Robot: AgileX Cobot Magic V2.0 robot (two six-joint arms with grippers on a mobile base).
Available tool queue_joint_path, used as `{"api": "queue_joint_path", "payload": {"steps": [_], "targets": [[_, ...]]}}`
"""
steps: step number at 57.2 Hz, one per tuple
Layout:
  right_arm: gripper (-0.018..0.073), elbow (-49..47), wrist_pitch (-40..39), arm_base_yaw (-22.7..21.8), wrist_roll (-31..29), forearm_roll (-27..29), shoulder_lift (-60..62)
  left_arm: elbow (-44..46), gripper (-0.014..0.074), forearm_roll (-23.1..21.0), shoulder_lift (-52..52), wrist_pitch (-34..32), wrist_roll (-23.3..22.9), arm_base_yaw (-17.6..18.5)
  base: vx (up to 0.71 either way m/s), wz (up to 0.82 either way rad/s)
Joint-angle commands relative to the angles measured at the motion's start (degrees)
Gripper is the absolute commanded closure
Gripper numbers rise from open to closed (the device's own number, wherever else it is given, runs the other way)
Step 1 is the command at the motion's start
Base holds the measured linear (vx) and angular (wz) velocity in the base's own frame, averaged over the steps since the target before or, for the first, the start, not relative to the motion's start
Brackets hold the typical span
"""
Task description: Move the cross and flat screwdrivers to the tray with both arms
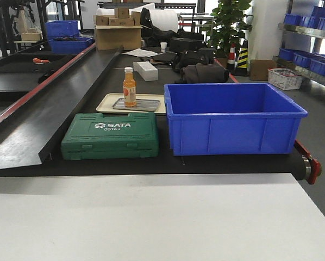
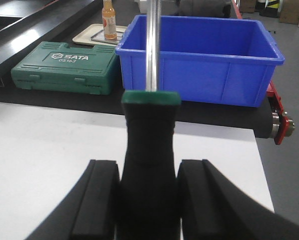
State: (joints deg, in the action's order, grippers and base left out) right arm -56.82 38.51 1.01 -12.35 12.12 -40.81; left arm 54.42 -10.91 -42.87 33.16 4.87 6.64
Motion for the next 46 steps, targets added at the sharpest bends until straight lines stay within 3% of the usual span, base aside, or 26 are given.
{"api": "queue_joint_path", "payload": {"steps": [1, 46], "targets": [[0.0567, -1.7, -6.3, 0.1, 0.0, 0.7, 0.9, 1.4, 0.0596, -1.0, 0.3, -5.1, -0.2, 0.2, 0.00, 0.00], [0.0567, -1.7, -7.3, 0.1, 0.0, 0.7, 1.2, 1.4, 0.0596, -1.0, 0.3, -5.0, -0.1, 0.2, 0.00, 0.00]]}}
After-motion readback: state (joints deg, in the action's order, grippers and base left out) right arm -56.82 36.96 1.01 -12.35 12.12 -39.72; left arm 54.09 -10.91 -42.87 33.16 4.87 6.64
